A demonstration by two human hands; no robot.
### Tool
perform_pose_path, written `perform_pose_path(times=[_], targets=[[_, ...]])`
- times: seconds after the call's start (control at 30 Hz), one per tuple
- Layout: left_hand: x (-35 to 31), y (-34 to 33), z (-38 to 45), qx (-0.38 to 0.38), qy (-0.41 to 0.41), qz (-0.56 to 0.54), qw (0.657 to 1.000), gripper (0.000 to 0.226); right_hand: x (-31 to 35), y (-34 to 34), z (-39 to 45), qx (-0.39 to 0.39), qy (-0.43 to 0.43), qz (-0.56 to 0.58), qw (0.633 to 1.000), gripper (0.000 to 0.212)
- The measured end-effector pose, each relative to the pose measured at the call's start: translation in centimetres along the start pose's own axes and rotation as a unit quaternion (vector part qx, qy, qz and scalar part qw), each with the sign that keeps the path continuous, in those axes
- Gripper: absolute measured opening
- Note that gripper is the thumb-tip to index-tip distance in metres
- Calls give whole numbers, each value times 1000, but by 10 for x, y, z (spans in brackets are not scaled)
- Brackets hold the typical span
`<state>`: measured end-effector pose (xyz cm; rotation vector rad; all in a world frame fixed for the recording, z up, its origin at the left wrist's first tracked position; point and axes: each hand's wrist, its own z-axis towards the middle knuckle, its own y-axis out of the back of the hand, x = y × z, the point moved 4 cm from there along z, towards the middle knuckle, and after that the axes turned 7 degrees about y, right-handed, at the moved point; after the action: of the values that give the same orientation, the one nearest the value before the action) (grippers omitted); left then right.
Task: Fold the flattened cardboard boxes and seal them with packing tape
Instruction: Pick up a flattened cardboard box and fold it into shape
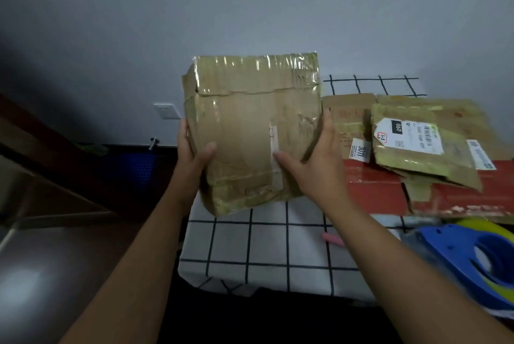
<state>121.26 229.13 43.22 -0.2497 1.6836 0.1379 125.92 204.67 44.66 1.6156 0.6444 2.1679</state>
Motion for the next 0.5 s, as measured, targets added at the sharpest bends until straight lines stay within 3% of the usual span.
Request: perform_pose_path(times=[0.23,0.37,0.5], targets=[[-12,9,-78,83,56,112,989,109,21,31,-71,-18,4,9,1000,119],[-17,12,-112,113,66,176,976,125,17,37,-98,-10,-6,86,996,85],[-17,16,-127,124,54,243,961,125,8,39,-113,-4,-14,80,997,56]])
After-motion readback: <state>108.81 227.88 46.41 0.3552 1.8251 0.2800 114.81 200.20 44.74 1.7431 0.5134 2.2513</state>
